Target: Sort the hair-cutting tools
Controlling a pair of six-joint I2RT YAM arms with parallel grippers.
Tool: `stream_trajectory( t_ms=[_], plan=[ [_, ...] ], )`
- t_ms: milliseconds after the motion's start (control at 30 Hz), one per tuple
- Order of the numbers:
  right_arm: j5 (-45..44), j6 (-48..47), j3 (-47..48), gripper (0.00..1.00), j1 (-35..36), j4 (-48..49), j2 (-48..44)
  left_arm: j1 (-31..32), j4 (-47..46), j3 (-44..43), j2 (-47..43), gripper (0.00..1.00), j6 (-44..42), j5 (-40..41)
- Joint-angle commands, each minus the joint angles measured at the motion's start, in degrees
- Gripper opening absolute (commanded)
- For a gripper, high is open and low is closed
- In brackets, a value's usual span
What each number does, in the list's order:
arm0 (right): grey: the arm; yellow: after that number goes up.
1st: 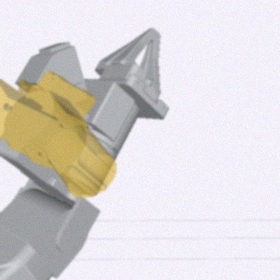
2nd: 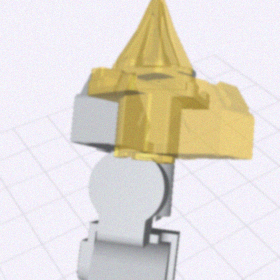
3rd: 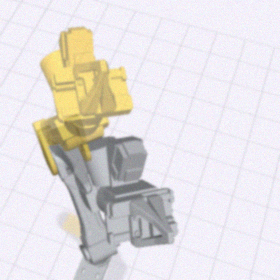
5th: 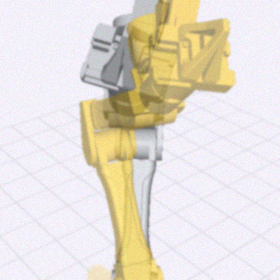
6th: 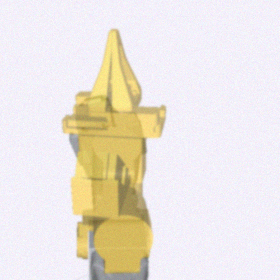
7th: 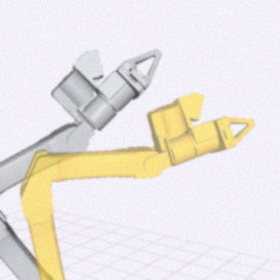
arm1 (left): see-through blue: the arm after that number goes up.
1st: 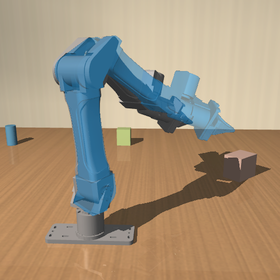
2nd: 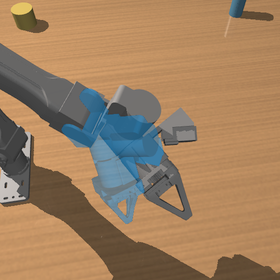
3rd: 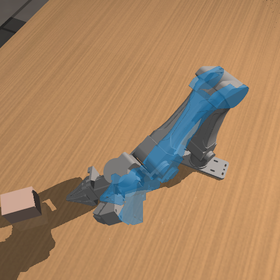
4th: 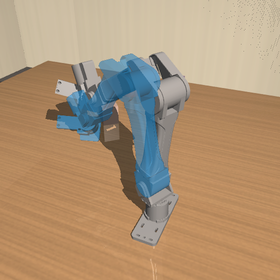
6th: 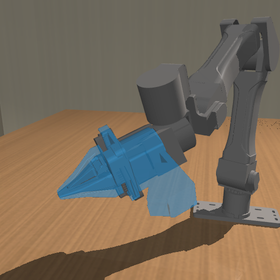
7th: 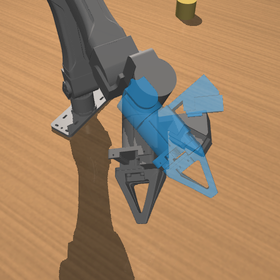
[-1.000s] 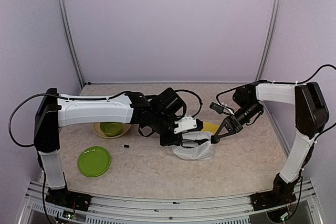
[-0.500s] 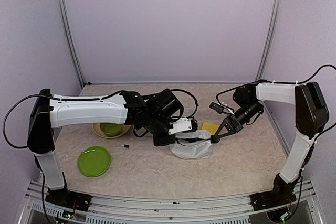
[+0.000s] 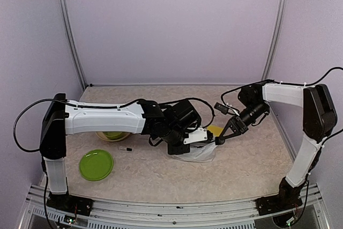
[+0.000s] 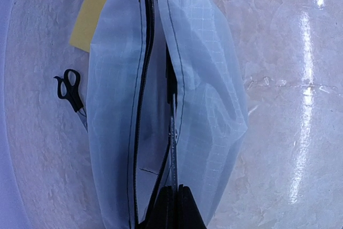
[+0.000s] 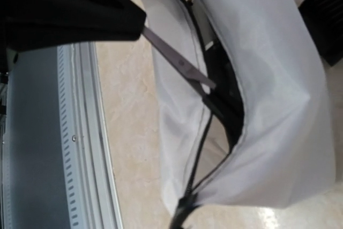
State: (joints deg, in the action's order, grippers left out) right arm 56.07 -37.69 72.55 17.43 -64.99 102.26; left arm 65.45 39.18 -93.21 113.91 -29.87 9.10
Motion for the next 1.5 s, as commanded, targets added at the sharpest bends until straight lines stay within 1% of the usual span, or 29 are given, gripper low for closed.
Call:
stream_trajectory(
  t_ms=[0,67,100,167,233,267,367,400,467,567,667,733,800,867,1000,1067,1167,1267,1333,1367,1467],
  plan=[
    [-0.36,0.32,-0.12,0.06,-0.27,0.49,-2.72,0.05,-4.30,-2.32,1.60,0.00,-1.42,-2.88],
    [-0.49,0.25,-0.05,0.09,-0.27,0.43,-2.89,-0.13,-5.51,-2.37,2.94,0.01,-1.44,-2.63],
    [-0.61,0.19,0.03,0.11,-0.25,0.41,-2.98,-0.10,-5.81,-2.54,3.46,0.05,-1.30,-1.61],
    [-1.13,-0.07,0.21,0.15,-0.29,0.10,-3.43,-0.09,-5.76,-2.88,3.69,0.25,0.02,1.53],
    [-1.83,-0.80,0.41,0.21,-0.27,-0.42,-4.11,-0.32,-7.96,-1.50,1.77,0.41,1.72,4.24],
    [-2.24,-1.38,0.75,0.24,-0.29,-0.83,-4.55,-0.47,-9.25,-0.24,0.07,0.47,2.35,4.69],
    [-3.53,-2.75,2.53,0.31,-0.23,-1.86,-5.94,-1.72,-12.52,2.83,-6.27,0.58,6.41,3.40],
    [-4.47,-2.92,3.21,0.33,-0.23,-1.83,-6.39,-2.45,-13.16,3.62,-9.21,0.68,8.53,2.03],
    [-7.33,-2.76,4.17,0.34,-0.14,-0.55,-7.40,-4.57,-14.23,5.60,-13.31,0.73,13.47,-1.30],
    [-13.36,-2.77,5.43,0.36,0.69,2.12,-9.01,-10.28,-14.67,9.74,-17.73,0.72,23.19,-7.38],
    [-16.90,-3.63,6.92,0.34,2.64,4.96,-9.88,-16.89,-15.85,14.27,-19.70,0.64,33.79,-17.14],
    [-20.11,-2.71,7.27,0.30,5.41,8.54,-10.10,-19.97,-17.68,17.89,-20.26,0.60,38.89,-24.02],
    [-23.96,-1.46,7.52,0.26,9.07,12.34,-9.97,-21.36,-19.58,20.65,-20.39,0.61,42.80,-28.84],
    [-27.55,-0.64,7.63,0.22,13.23,15.36,-9.33,-21.80,-20.95,22.27,-20.16,0.64,46.23,-31.68],
    [-32.81,-0.82,7.80,0.20,20.71,18.65,-6.54,-22.12,-25.09,24.66,-18.31,0.64,52.61,-39.34],
    [-34.41,-1.30,7.47,0.21,23.68,19.73,-5.32,-21.96,-26.93,25.28,-16.61,0.60,55.04,-42.65],
    [-36.99,-1.96,5.58,0.23,27.47,23.62,-4.30,-21.72,-29.00,26.05,-14.22,0.54,55.86,-46.01],
    [-39.05,-2.88,3.24,0.24,30.13,27.29,-3.68,-21.94,-30.45,26.78,-12.08,0.50,56.59,-46.48],
    [-40.92,-3.40,1.90,0.26,31.71,29.01,-3.20,-21.94,-30.39,26.59,-10.67,0.46,56.39,-47.43],
    [-41.94,-3.54,1.33,0.26,32.34,29.58,-2.90,-21.87,-30.39,26.46,-10.11,0.43,56.40,-48.02],
    [-42.93,-3.83,0.79,0.27,33.45,30.16,-1.71,-21.90,-30.48,26.03,-8.80,0.25,56.32,-49.56]
  ],
)
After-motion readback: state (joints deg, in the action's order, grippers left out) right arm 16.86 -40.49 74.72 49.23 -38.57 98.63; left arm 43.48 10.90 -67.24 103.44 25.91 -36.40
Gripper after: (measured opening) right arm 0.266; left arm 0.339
